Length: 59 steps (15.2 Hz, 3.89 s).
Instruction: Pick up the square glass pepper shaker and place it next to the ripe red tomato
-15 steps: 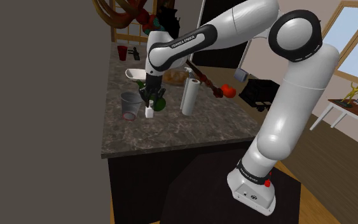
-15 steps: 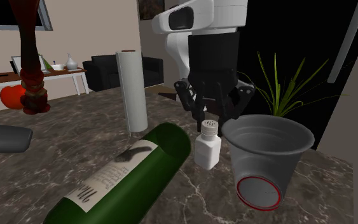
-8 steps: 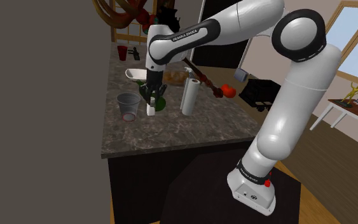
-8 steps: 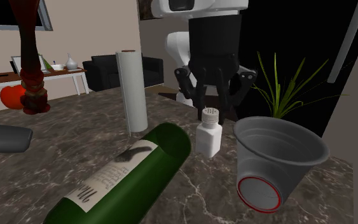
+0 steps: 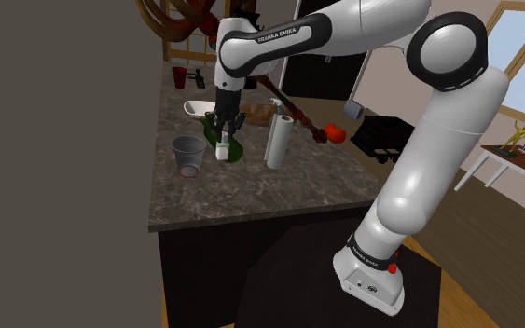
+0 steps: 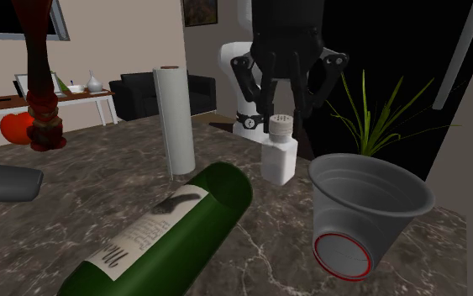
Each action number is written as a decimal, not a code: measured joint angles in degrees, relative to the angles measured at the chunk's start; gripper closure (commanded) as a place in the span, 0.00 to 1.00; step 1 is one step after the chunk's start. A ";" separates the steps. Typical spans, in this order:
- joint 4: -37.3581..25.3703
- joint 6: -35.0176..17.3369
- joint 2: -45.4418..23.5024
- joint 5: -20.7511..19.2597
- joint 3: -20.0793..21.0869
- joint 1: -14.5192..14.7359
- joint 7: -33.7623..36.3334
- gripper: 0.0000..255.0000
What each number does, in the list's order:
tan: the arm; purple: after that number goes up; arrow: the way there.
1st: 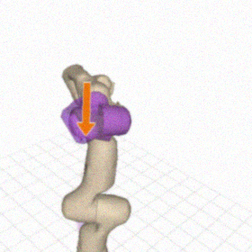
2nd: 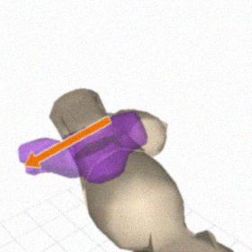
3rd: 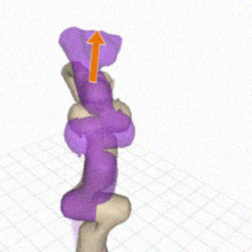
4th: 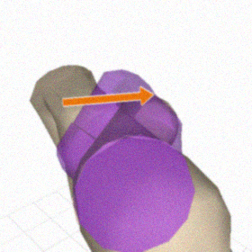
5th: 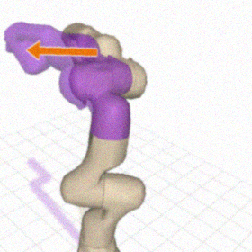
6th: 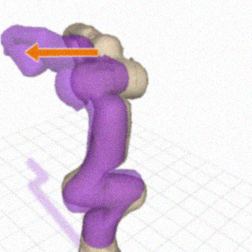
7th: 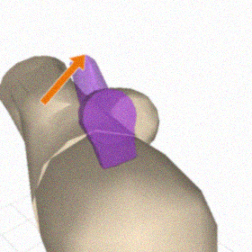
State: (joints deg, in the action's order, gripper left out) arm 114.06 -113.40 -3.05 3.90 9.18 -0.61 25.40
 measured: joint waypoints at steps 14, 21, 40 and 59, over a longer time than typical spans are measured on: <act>-7.86 10.03 2.20 0.13 -0.09 -0.12 0.40 1.00; -1.07 10.01 8.47 0.19 -4.10 -3.85 -7.34 1.00; 7.43 10.92 16.98 -5.09 -19.52 -15.13 -32.19 1.00; -6.98 12.29 3.79 -5.60 -36.07 -26.46 -60.36 1.00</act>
State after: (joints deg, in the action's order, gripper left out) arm 107.09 -101.11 0.74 -1.70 -26.89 -27.07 -34.95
